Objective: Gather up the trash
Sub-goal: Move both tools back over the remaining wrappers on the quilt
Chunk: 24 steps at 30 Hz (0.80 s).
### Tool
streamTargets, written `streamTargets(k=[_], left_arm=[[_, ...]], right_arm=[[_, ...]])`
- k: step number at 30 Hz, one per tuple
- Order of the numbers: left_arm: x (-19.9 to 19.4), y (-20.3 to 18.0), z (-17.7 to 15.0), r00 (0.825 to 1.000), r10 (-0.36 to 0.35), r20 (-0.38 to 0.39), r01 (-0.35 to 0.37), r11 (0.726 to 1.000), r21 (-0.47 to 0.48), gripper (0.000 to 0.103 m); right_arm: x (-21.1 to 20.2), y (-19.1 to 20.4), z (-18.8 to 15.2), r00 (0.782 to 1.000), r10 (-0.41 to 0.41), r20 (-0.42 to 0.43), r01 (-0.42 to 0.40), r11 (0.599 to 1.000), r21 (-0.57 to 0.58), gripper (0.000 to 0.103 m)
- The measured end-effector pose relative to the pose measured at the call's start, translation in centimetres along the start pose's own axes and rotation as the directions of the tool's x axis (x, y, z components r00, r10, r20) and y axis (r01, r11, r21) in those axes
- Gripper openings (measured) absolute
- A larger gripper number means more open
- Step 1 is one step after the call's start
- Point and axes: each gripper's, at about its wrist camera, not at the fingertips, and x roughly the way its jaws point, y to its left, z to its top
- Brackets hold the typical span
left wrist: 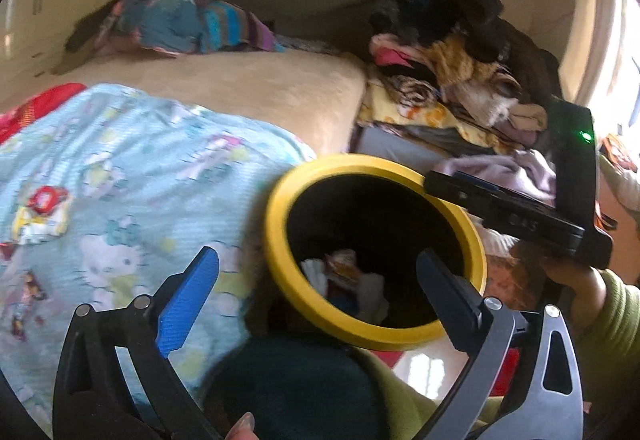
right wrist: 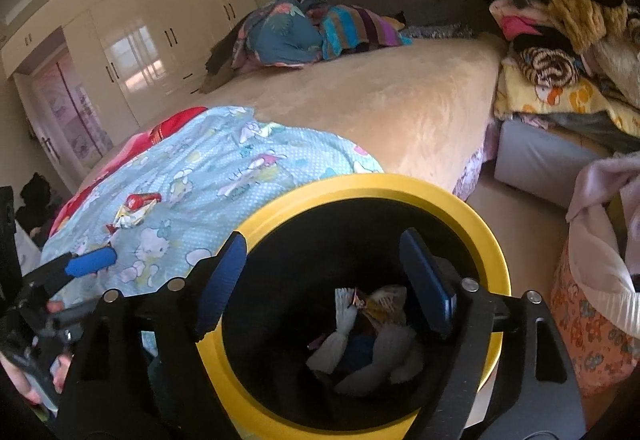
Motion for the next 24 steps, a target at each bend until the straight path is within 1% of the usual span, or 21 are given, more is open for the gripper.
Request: streamTargets(k=[2,6,11,13,18,24], left_arm=[[-0.7,0.7,0.1,1.000,0.024,0.013,-0.024,1.000,-0.013,0.096],[-2.1,2.1,0.3,0.997,0.066,0.042,-0.064,0.997,-0.049,0.096],[-3.8,3.5,0.6,0.990,0.118,0.081,-0.112,0.991,-0.080,0.096],[-4.3,3.7,0.9,0.985,0.141,0.097,-0.134,0.988,-0.080,0.096],[-5.8,4.3,1.2,0.976,0.172,0.134,-0.162,0.983,-0.085,0.096],[-7.3,6.2,1.3,0.961,0.221,0.164,-0.202,0.971,-0.129,0.096]], right_arm=[[-0.3,0.4,0.2,1.000,-0.001,0.016,0.001,1.000,-0.003,0.081],[-0.7,1.2,0.5,0.999,0.007,0.034,-0.007,1.000,-0.012,0.082],[-0.8,2.6,0.7,0.999,0.032,0.038,-0.031,0.999,-0.031,0.082],[-0.6,3.5,0.8,0.998,0.047,0.035,-0.045,0.998,-0.042,0.082],[-0.3,6.0,0.9,0.997,0.076,0.030,-0.072,0.993,-0.098,0.082],[0.3,8.1,1.1,0.994,0.106,0.019,-0.103,0.987,-0.126,0.082]])
